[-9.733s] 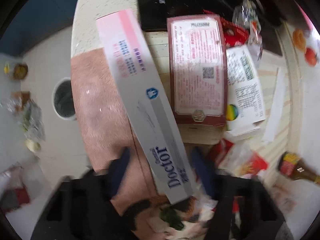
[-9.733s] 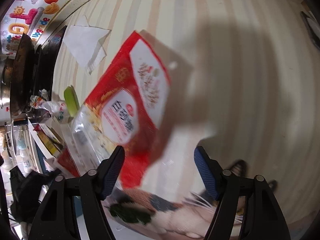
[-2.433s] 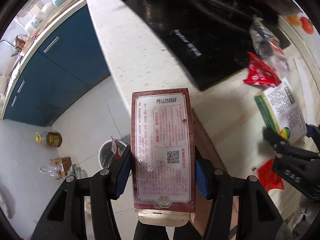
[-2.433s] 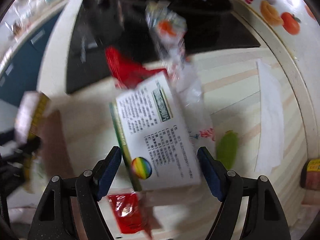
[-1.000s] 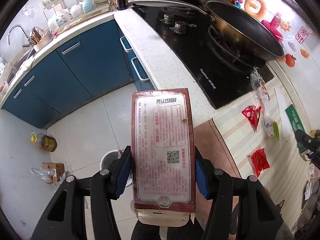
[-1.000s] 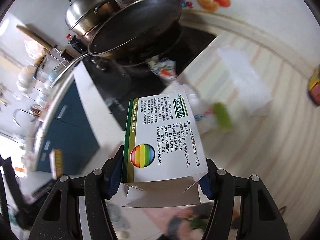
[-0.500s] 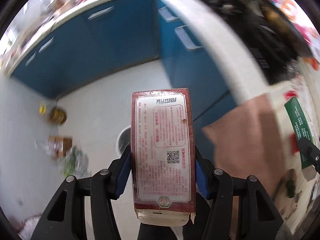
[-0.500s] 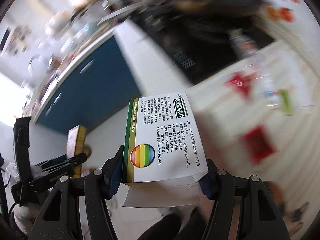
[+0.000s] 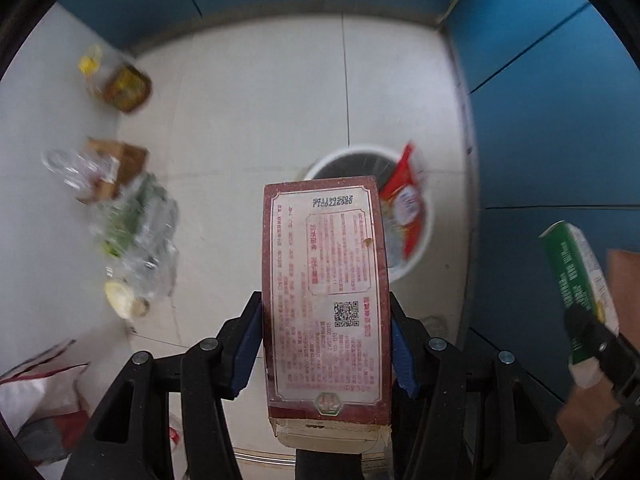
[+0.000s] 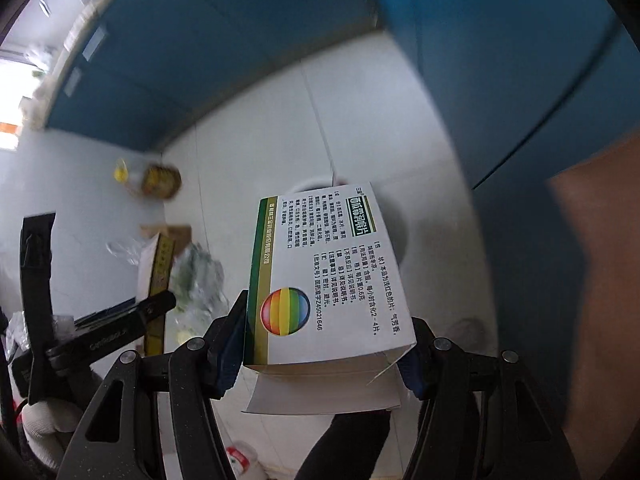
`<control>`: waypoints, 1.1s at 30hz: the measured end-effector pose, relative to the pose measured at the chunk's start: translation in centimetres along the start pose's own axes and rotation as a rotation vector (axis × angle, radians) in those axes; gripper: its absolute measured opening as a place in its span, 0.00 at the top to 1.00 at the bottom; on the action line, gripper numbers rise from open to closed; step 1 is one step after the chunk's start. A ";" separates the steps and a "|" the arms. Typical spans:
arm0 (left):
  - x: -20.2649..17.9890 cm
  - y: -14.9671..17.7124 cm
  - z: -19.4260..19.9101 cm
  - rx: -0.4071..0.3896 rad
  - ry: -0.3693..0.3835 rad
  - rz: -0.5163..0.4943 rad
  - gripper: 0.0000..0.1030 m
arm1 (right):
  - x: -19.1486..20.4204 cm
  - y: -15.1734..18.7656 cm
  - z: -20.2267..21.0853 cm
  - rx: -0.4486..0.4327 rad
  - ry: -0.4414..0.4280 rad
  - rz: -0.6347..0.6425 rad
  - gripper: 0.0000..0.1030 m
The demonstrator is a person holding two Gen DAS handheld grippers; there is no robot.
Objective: Collect trash
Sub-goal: 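Carry both boxes with both tools over the trash bin, then open both tools to drop the boxes into the bin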
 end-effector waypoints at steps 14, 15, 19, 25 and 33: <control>2.3 -7.8 -21.3 0.123 0.124 0.032 0.48 | -5.4 -5.8 -30.5 0.257 0.099 -0.004 0.38; 2.4 -8.1 -21.4 0.125 0.135 0.035 0.48 | -5.8 -6.3 -31.4 0.261 0.108 -0.005 0.37; 1.4 -8.9 -20.7 0.129 0.207 0.026 0.46 | -6.9 -7.1 -31.3 0.267 0.071 -0.026 0.31; 2.2 -8.0 -16.7 0.066 0.171 0.043 0.00 | -7.4 -7.4 -25.2 0.167 0.113 -0.008 0.20; 3.5 -2.8 -6.0 -0.056 -0.071 0.054 0.00 | -4.3 -4.9 -12.6 0.017 0.328 0.127 0.00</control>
Point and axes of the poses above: each gripper's, at about its wrist camera, not at the fingertips, and z roughly against the way its jaws point, x to its left, y to its underside, the point moved 6 cm from there along -z, roughly the way its jaws point, and after that the axes turned 6 degrees about x, right-handed, at the moved point
